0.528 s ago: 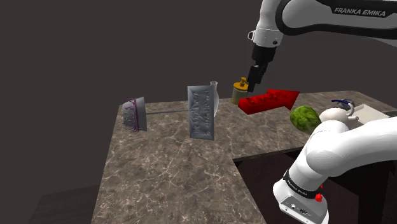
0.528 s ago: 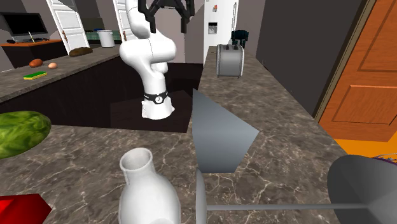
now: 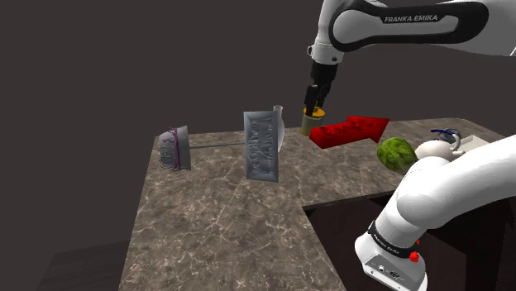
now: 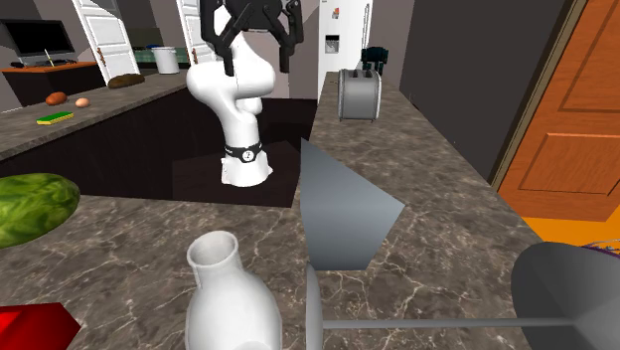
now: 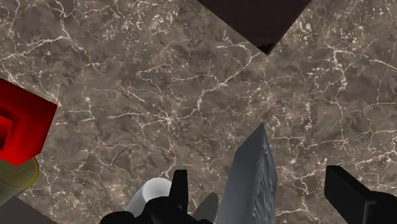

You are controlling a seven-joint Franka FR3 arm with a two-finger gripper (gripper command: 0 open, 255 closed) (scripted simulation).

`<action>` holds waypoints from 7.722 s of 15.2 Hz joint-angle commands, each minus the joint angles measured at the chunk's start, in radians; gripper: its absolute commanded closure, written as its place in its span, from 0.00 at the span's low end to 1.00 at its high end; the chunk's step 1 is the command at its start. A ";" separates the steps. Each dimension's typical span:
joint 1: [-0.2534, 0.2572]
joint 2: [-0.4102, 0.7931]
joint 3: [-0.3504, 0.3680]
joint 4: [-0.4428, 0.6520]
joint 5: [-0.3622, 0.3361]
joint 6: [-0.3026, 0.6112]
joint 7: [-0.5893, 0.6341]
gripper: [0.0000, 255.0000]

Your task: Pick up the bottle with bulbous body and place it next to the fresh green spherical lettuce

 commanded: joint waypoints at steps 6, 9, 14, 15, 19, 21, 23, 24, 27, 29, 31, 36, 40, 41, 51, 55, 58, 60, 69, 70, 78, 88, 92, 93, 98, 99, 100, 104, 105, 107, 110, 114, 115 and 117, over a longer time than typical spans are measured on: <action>-0.025 0.243 -0.051 0.125 -0.001 0.126 -0.037 0.00; -0.035 0.352 -0.072 0.199 0.008 0.164 -0.057 0.00; -0.053 0.537 -0.103 0.347 0.034 0.205 -0.092 0.00; -0.058 0.575 -0.108 0.380 0.041 0.209 -0.099 0.00; -0.080 0.729 -0.124 0.530 0.073 0.214 -0.127 0.00; -0.089 0.784 -0.127 0.588 0.085 0.211 -0.136 0.00; -0.089 0.789 -0.127 0.568 0.086 0.236 -0.136 0.00; -0.089 0.792 -0.127 0.558 0.086 0.248 -0.137 0.00; -0.089 0.801 -0.126 0.530 0.088 0.286 -0.138 0.00; -0.089 0.807 -0.126 0.516 0.089 0.305 -0.139 0.00; -0.089 0.807 -0.125 0.516 0.089 0.305 -0.139 0.00; -0.089 0.807 -0.125 0.516 0.089 0.305 -0.139 0.00; -0.089 0.807 -0.125 0.517 0.089 0.305 -0.139 1.00; -0.089 0.807 -0.125 0.517 0.089 0.305 -0.139 1.00; -0.089 0.791 -0.126 0.563 0.086 0.243 -0.136 1.00; -0.089 0.782 -0.127 0.605 0.084 0.192 -0.134 1.00; -0.089 0.778 -0.127 0.639 0.083 0.153 -0.133 1.00; -0.090 0.776 -0.128 0.664 0.082 0.127 -0.133 1.00; -0.092 0.779 -0.129 0.790 0.082 0.005 -0.132 1.00; -0.092 0.781 -0.129 0.805 0.082 -0.010 -0.131 1.00; -0.097 0.806 -0.130 0.949 0.086 -0.128 -0.132 1.00; -0.110 0.878 -0.132 1.192 0.097 -0.300 -0.134 1.00; -0.140 0.739 -0.156 0.995 0.082 -0.242 -0.198 1.00; -0.148 0.710 -0.163 0.956 0.078 -0.232 -0.214 1.00; -0.191 0.585 -0.202 0.797 0.057 -0.197 -0.301 1.00; -0.200 0.563 -0.210 0.772 0.052 -0.193 -0.319 1.00; -0.209 0.543 -0.220 0.748 0.048 -0.189 -0.337 1.00; -0.246 0.472 -0.259 0.669 0.028 -0.179 -0.413 1.00; -0.255 0.457 -0.269 0.652 0.023 -0.177 -0.433 1.00; -0.274 0.429 -0.291 0.624 0.012 -0.175 -0.473 1.00; -0.302 0.395 -0.327 0.591 -0.003 -0.174 -0.536 1.00; -0.340 0.363 -0.378 0.565 -0.023 -0.175 -0.623 1.00; -0.349 0.358 -0.392 0.562 -0.028 -0.175 -0.646 1.00; -0.368 0.350 -0.421 0.558 -0.036 -0.176 -0.693 1.00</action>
